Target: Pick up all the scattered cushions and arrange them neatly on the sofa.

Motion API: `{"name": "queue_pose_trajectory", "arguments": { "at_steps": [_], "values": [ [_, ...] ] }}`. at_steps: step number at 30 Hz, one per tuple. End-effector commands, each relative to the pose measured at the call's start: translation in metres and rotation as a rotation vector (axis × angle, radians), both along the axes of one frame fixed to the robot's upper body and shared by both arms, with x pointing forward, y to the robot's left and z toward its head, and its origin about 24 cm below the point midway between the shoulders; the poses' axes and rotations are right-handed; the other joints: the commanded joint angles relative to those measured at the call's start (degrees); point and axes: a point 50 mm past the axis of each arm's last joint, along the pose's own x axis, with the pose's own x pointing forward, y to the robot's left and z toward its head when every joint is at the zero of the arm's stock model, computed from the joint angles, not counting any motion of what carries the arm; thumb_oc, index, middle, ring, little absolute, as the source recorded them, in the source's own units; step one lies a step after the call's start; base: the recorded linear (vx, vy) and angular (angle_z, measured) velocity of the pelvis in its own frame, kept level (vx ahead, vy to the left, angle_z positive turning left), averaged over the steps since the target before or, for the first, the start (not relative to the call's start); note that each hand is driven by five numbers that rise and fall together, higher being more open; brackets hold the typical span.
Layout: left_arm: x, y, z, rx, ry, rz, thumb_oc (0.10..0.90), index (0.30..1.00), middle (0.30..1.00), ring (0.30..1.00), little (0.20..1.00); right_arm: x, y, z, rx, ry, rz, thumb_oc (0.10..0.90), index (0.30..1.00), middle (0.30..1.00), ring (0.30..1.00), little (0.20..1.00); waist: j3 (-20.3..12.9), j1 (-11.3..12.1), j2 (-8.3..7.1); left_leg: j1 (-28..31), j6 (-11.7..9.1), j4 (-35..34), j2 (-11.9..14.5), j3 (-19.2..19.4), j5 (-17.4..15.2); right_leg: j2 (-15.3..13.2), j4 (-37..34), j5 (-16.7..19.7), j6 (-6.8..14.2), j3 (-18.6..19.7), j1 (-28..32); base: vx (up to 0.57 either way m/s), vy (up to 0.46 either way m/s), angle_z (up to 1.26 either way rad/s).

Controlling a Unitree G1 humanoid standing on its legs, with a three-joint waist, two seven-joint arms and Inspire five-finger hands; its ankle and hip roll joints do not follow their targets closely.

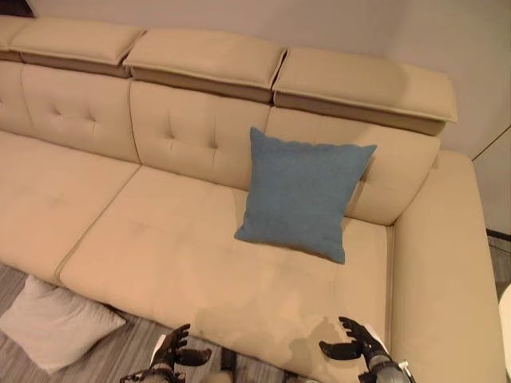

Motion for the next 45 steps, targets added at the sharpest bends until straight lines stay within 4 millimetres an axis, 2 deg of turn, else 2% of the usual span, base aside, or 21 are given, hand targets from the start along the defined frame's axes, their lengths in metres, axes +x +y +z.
{"name": "queue_pose_trajectory", "arguments": {
  "at_steps": [1, 5, 7, 8, 11, 13, 18, 21, 22, 23, 26, 30, 31, 32, 33, 34, 36, 38, 40, 41, 45],
  "values": [
    [0.008, 0.014, 0.009, 0.053, -0.066, 0.016, 0.800, 0.900, 0.900, 0.900, 0.900, 0.006, -0.011, 0.007, -0.019, -0.059, -0.048, 0.800, 0.900, 0.900, 0.900, 0.900, -2.3, 0.1, 0.40, 6.8, 1.5, -2.5, -0.3, 1.6, -7.2, 2.5, 0.3, -1.9, 6.6, -0.5, -1.2, -0.06, 0.069, 0.65],
    [0.006, 0.016, 0.006, 0.070, -0.039, 0.014, 0.800, 0.900, 0.900, 0.900, 0.900, 0.003, -0.014, 0.000, -0.039, -0.005, -0.076, 0.800, 0.900, 0.900, 0.900, 0.900, -2.5, 0.1, 0.35, 9.9, 3.1, -10.4, -2.5, -0.5, -9.2, 1.5, 0.4, 1.2, 7.9, -1.0, -3.0, -0.11, 0.127, 0.50],
    [0.005, 0.017, 0.006, 0.072, -0.033, 0.019, 0.800, 0.900, 0.900, 0.900, 0.900, 0.002, -0.013, -0.001, -0.042, 0.003, -0.075, 0.800, 0.900, 0.900, 0.900, 0.900, -2.6, 0.0, 0.01, 9.5, 3.5, -11.1, -3.2, -1.3, -8.8, 0.9, 0.6, 1.8, 8.2, -0.9, -3.8, -0.18, 0.138, 0.23],
    [0.001, 0.020, 0.004, 0.080, -0.010, 0.029, 0.800, 0.900, 0.900, 0.900, 0.900, 0.005, -0.010, -0.002, -0.056, 0.017, -0.053, 0.800, 0.900, 0.900, 0.900, 0.900, -1.7, 1.0, -0.72, 8.9, 4.4, -12.5, -4.9, -4.2, -8.0, 0.3, 1.2, 3.1, 9.1, 0.1, -5.3, -0.30, 0.185, 0.00],
    [-0.008, 0.024, 0.000, 0.101, 0.049, 0.010, 0.800, 0.900, 0.900, 0.900, 0.900, 0.009, -0.006, -0.002, -0.057, 0.017, -0.035, 0.800, 0.900, 0.900, 0.900, 0.900, -0.3, 1.3, -1.17, 8.6, 5.3, -13.3, -5.5, -5.5, -6.9, -0.1, 3.5, 3.5, 10.0, 2.4, -6.8, -0.24, 0.107, -0.14],
    [-0.004, 0.028, 0.001, 0.121, 0.051, -0.008, 0.800, 0.900, 0.900, 0.900, 0.900, 0.016, -0.003, 0.000, -0.051, 0.003, -0.025, 0.800, 0.900, 0.900, 0.900, 0.900, 1.0, 0.8, -1.17, 7.6, 6.1, -13.1, -5.3, -6.2, -6.0, 0.3, 7.1, 3.6, 10.8, 7.7, -9.1, -0.27, 0.038, -0.14],
    [0.006, 0.034, 0.007, 0.145, 0.030, -0.016, 0.800, 0.900, 0.900, 0.900, 0.900, 0.008, -0.002, -0.005, -0.004, 0.022, -0.075, 0.800, 0.900, 0.900, 0.900, 0.900, 0.7, 1.0, -0.73, 3.6, 7.1, -13.0, -4.7, -9.0, -2.6, 5.2, 17.1, -4.7, 8.2, 17.7, -6.0, -0.23, -0.020, 0.20],
    [0.006, 0.037, 0.008, 0.148, 0.029, -0.003, 0.800, 0.900, 0.900, 0.900, 0.900, -0.001, 0.002, -0.011, 0.031, 0.047, -0.108, 0.800, 0.900, 0.900, 0.900, 0.900, -0.8, 1.3, -0.65, 1.6, 6.8, -13.1, -4.5, -11.2, -0.9, 7.5, 21.6, -7.6, 7.5, 21.0, -3.3, -0.13, -0.118, 0.80],
    [0.007, 0.037, 0.009, 0.151, 0.017, 0.009, 0.800, 0.900, 0.900, 0.900, 0.900, -0.002, 0.004, -0.011, 0.038, 0.050, -0.109, 0.800, 0.900, 0.900, 0.900, 0.900, -1.9, 2.2, -1.19, 0.5, 6.4, -13.3, -4.5, -11.7, -0.5, 7.0, 18.4, -9.3, 7.0, 20.8, 0.5, -0.10, -0.144, 0.64],
    [0.007, 0.037, 0.009, 0.151, 0.017, 0.009, 0.800, 0.900, 0.900, 0.900, 0.900, -0.002, 0.004, -0.012, 0.039, 0.050, -0.109, 0.800, 0.900, 0.900, 0.900, 0.900, -1.7, 2.2, -1.22, 0.7, 6.4, -13.3, -4.6, -11.8, -0.5, 7.0, 18.3, -9.3, 7.0, 20.7, 0.7, -0.08, -0.182, 0.26],
    [0.006, 0.036, 0.008, 0.144, 0.012, 0.053, 0.800, 0.900, 0.900, 0.900, 0.900, 0.009, 0.009, -0.007, 0.040, 0.022, -0.078, 0.800, 0.900, 0.900, 0.900, 0.900, -2.4, 3.9, -2.20, -2.2, 4.6, -13.4, -3.4, -11.0, 1.6, 7.3, 8.7, -10.6, 6.0, 20.3, 4.1, -0.11, -0.198, 0.11],
    [0.012, 0.033, 0.009, 0.136, -0.009, 0.068, 0.800, 0.900, 0.900, 0.900, 0.900, 0.019, 0.006, -0.001, 0.033, -0.023, -0.079, 0.800, 0.900, 0.900, 0.900, 0.900, -0.8, 4.0, -1.89, -5.6, 3.0, -12.9, -2.3, -11.3, 4.6, 8.1, 6.6, -10.9, 5.4, 19.5, 3.9, -0.22, -0.159, 0.31],
    [0.017, 0.028, 0.009, 0.125, -0.022, 0.058, 0.800, 0.900, 0.900, 0.900, 0.900, 0.023, 0.002, 0.003, 0.017, -0.045, -0.086, 0.800, 0.900, 0.900, 0.900, 0.900, 0.2, 3.9, -1.25, -8.1, 2.0, -13.7, -1.4, -10.4, 7.2, 8.3, 5.3, -10.8, 5.0, 17.0, 3.6, -0.31, -0.116, 1.02],
    [0.022, 0.023, 0.009, 0.120, -0.028, 0.045, 0.800, 0.900, 0.900, 0.900, 0.900, 0.025, -0.001, 0.004, -0.002, -0.045, -0.090, 0.800, 0.900, 0.900, 0.900, 0.900, 1.0, 3.5, -0.80, -9.8, 1.9, -14.5, -0.4, -7.1, 9.3, 8.1, 4.8, -10.4, 4.7, 14.5, 3.3, -0.31, -0.116, 1.36],
    [0.022, 0.023, 0.009, 0.120, -0.028, 0.045, 0.800, 0.900, 0.900, 0.900, 0.900, 0.025, -0.001, 0.004, -0.002, -0.046, -0.090, 0.800, 0.900, 0.900, 0.900, 0.900, 0.9, 3.5, -0.79, -9.8, 1.9, -14.5, -0.4, -7.1, 9.3, 8.1, 4.8, -10.4, 4.7, 14.4, 3.3, -0.19, -0.058, 1.23],
    [0.021, 0.020, 0.007, 0.116, -0.019, 0.037, 0.800, 0.900, 0.900, 0.900, 0.900, 0.025, -0.002, 0.004, -0.011, -0.038, -0.086, 0.800, 0.900, 0.900, 0.900, 0.900, 1.0, 3.2, -0.73, -9.7, 1.9, -14.8, 0.1, -4.8, 9.3, 7.8, 4.8, -10.1, 4.5, 13.0, 3.0, -0.10, -0.024, 1.13],
    [0.015, 0.017, 0.004, 0.115, 0.010, 0.017, 0.800, 0.900, 0.900, 0.900, 0.900, 0.015, -0.005, 0.000, -0.024, -0.004, -0.092, 0.800, 0.900, 0.900, 0.900, 0.900, 0.6, 1.8, -1.23, -8.0, 2.2, -11.4, 1.3, -0.1, 6.1, 6.1, 5.0, -9.7, 4.0, 8.9, 2.7, -0.16, -0.012, 1.05],
    [0.012, 0.016, 0.002, 0.117, 0.025, 0.008, 0.800, 0.900, 0.900, 0.900, 0.900, 0.012, -0.007, -0.002, -0.030, 0.010, -0.094, 0.800, 0.900, 0.900, 0.900, 0.900, 0.3, 1.4, -1.43, -7.8, 2.2, -9.4, 1.3, 0.3, 4.9, 5.5, 5.1, -9.5, 3.8, 7.5, 2.3, -0.10, 0.010, 1.08],
    [0.008, 0.015, 0.000, 0.114, 0.044, 0.000, 0.800, 0.900, 0.900, 0.900, 0.900, 0.005, -0.008, -0.006, -0.033, 0.038, -0.096, 0.800, 0.900, 0.900, 0.900, 0.900, 0.0, 0.6, -2.08, -5.8, 2.3, -6.2, 1.2, 2.0, 1.3, 4.0, 5.4, -8.9, 3.7, 5.0, 2.0, -0.13, 0.029, 0.91],
    [0.008, 0.014, 0.000, 0.109, 0.046, -0.011, 0.800, 0.900, 0.900, 0.900, 0.900, 0.000, -0.009, -0.009, -0.036, 0.061, -0.100, 0.800, 0.900, 0.900, 0.900, 0.900, -0.4, -0.1, -2.57, -3.3, 2.5, -3.9, 1.4, 4.3, -2.3, 2.6, 4.9, -8.1, 3.8, 2.1, 1.8, -0.13, 0.039, 0.90],
    [0.007, 0.013, -0.001, 0.101, 0.051, -0.030, 0.800, 0.900, 0.900, 0.900, 0.900, -0.009, -0.009, -0.014, -0.041, 0.107, -0.109, 0.800, 0.900, 0.900, 0.900, 0.900, -1.4, -0.9, -2.12, 0.8, 2.3, -6.2, 1.7, 7.0, -3.7, 1.8, 3.7, -7.3, 4.4, -1.8, 2.5, -0.05, 0.100, 1.07]
  ]
}}
